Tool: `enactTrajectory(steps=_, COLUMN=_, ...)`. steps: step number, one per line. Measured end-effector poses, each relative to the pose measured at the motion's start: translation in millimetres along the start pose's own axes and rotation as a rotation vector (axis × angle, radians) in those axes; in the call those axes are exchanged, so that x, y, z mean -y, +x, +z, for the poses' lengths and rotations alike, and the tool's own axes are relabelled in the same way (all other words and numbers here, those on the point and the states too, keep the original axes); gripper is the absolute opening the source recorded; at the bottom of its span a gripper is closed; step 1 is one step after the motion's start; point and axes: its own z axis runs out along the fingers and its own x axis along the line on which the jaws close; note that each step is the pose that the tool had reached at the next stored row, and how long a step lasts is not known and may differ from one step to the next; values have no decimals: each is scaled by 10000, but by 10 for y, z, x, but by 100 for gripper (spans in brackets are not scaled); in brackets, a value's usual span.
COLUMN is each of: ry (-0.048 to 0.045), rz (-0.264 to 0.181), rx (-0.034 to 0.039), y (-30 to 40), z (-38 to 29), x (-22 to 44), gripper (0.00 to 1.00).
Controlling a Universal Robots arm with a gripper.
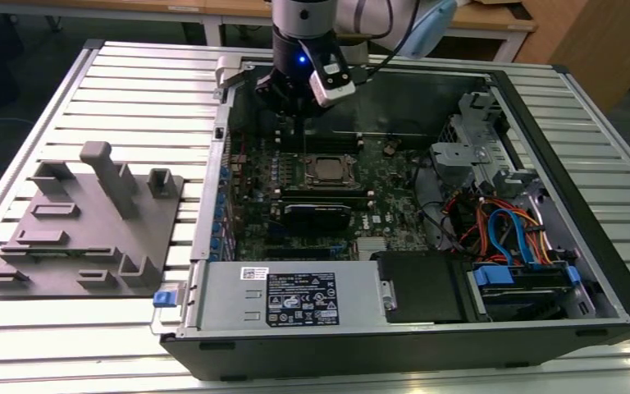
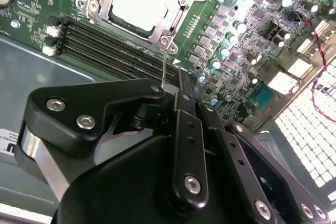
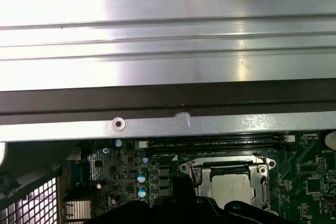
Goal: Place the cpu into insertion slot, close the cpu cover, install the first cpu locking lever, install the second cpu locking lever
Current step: 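Install the first cpu locking lever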
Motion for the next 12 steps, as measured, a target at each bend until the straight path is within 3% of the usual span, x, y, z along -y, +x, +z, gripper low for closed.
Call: enactTrajectory(steps=12, ry=0, rz=1, rx=0, y=-16, z=2, x=-56, gripper=10)
